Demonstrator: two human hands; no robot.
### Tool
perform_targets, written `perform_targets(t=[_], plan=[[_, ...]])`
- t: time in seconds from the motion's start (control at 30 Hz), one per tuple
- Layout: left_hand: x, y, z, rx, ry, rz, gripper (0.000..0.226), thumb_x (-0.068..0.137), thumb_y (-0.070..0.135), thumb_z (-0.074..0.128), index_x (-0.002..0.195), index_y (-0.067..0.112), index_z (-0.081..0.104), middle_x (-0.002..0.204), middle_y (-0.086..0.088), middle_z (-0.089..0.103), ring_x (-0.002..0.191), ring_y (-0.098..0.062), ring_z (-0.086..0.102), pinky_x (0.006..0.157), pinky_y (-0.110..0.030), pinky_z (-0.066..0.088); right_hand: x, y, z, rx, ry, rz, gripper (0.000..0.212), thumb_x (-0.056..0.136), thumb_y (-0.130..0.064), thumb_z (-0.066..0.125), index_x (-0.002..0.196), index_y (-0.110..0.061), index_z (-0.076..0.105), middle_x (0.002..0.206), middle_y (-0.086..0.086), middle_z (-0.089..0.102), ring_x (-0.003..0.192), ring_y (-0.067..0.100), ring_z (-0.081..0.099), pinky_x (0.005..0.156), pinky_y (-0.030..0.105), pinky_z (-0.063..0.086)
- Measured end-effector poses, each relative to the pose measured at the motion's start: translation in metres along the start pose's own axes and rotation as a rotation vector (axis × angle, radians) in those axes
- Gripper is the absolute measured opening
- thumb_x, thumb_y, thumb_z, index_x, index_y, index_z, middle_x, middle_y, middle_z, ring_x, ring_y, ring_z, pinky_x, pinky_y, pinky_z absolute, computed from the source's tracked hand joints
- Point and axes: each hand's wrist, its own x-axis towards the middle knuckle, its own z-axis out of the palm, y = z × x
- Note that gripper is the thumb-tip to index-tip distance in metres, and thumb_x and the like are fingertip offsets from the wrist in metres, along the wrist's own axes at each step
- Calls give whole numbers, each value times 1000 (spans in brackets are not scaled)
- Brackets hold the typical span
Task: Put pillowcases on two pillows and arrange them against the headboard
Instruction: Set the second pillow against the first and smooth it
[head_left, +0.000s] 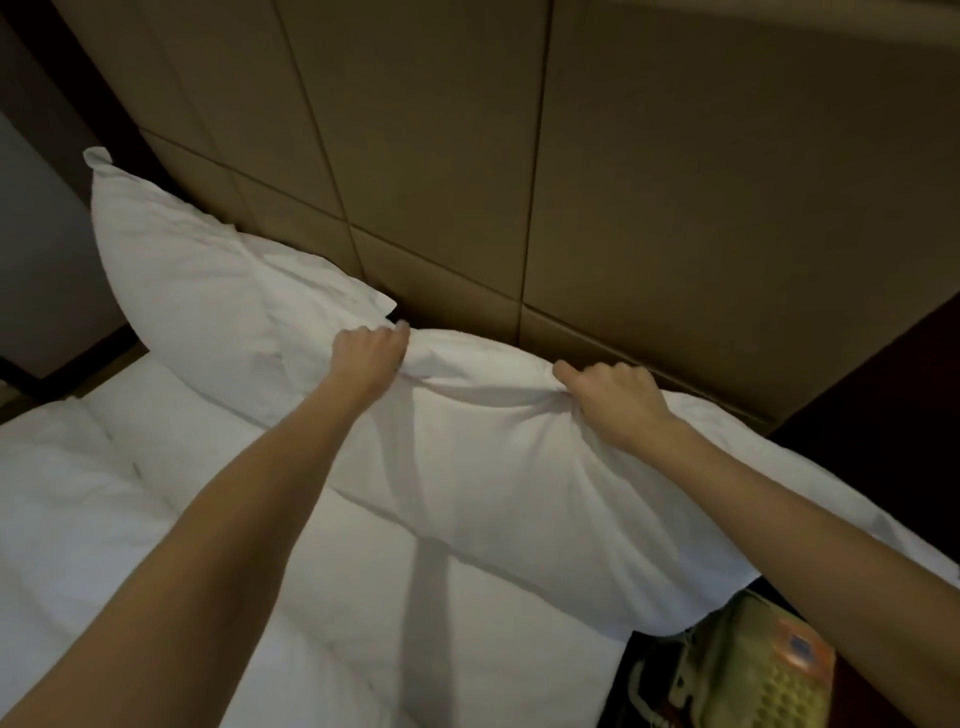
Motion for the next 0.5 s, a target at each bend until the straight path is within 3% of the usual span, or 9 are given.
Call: perform_targets(t=[0.13,0.2,0.27,0.37,0.5], plan=[[4,-11,-8,-217,173,-150,39,94,12,44,133,13,42,114,-14,61,94,-39,63,66,-38,39,7,4,-14,6,156,36,29,95,-15,43,124,-17,44,94,9,61,72,32,57,53,32,30],[4,-5,3,-345,218,-180,41,92,10,47,133,12,43,117,-16,54,95,-39,59,66,-41,42,4,10,-2,66,233,52,28,91,-15,51,119,-15,50,91,10,61,72,33,60,54,32,30],[2,7,17,-440,123,-92,55,90,12,51,143,16,34,131,-18,46,109,-39,54,80,-46,47,-7,13,26,17,238,1,37,82,-9,62,117,-15,51,90,9,60,73,32,58,59,35,35],[-2,22,28,-526,2,3,74,91,17,54,153,22,15,157,-11,23,138,-35,35,108,-48,35,-27,16,51,-74,230,-6,46,78,-9,68,118,-17,49,101,9,60,75,30,55,63,38,41],[-3,17,28,-489,10,-28,75,92,20,52,153,26,10,162,-4,15,146,-29,24,113,-51,28,-43,12,48,-89,122,231,66,71,-43,75,124,-10,57,89,15,66,68,33,61,61,38,47]])
